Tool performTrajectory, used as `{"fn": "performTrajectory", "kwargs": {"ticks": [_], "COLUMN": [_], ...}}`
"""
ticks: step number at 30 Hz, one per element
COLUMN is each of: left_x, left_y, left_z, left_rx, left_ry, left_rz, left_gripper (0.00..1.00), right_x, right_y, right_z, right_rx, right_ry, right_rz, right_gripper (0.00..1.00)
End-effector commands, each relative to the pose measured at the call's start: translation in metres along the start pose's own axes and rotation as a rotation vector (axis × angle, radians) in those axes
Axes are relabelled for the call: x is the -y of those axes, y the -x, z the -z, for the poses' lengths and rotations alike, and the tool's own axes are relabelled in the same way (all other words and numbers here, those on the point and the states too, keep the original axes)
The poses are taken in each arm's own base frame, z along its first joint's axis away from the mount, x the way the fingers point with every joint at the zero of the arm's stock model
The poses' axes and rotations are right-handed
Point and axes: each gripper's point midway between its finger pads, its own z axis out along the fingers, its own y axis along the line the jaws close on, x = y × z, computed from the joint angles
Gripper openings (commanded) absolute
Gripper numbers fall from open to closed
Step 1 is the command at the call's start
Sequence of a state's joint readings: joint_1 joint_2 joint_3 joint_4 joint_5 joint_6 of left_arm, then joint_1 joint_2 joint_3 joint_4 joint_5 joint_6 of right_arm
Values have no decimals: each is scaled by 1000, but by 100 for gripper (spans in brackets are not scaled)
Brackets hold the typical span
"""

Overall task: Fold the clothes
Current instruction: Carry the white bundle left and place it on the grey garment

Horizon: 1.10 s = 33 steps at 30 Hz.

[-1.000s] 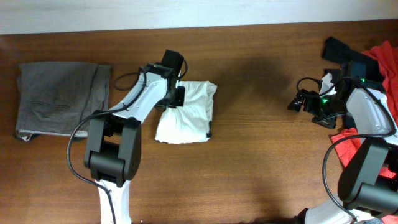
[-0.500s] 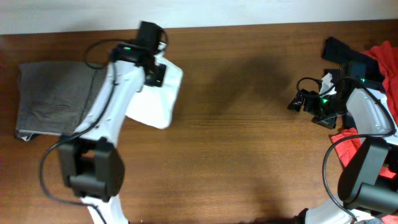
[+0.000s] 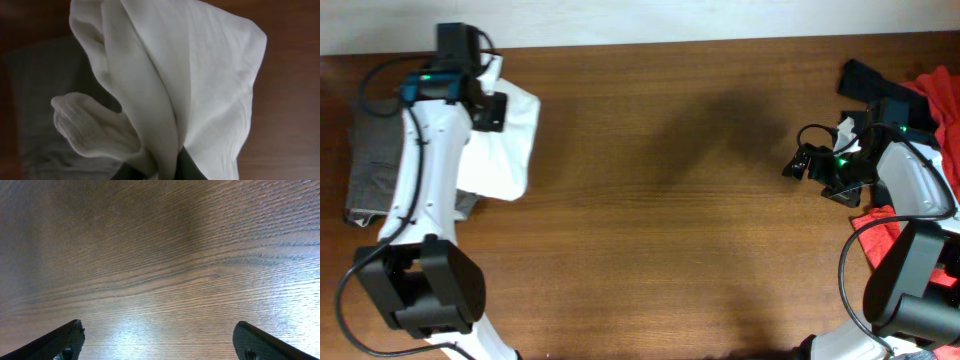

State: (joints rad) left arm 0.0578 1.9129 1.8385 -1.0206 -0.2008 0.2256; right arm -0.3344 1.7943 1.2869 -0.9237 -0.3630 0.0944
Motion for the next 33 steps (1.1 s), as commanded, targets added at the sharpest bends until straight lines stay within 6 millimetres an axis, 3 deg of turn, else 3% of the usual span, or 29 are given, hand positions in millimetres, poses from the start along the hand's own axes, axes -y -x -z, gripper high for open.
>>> {"fn": "performTrajectory", "kwargs": {"ticks": [1,7,12,27,28,30,33], "left_x": [-44,-96,-122,-163,-170,-184,-199], "left_y": [10,8,-2,-45,-47,-52,-57], "left_z": [22,19,8,-84,-87,-92,-93], "left_rx": [76,113,98,-53,-56,-58,-47], "left_ry": [89,170,200,222,242,276,300], "left_rz": [35,132,169,224,233,253,286], "left_gripper": [0,0,0,3,9,31,70], "right_x": [-1,-1,-1,-1,-1,-1,-1], "right_y": [6,6,6,6,6,6,6], "right_z": [8,8,8,8,8,8,8], "right_rx": [30,30,30,30,30,30,30], "right_ry": [-7,-7,-7,-7,-7,-7,-7], "right_rz": [8,8,8,8,8,8,8], "right_gripper": [99,99,99,99,99,99,99]}}
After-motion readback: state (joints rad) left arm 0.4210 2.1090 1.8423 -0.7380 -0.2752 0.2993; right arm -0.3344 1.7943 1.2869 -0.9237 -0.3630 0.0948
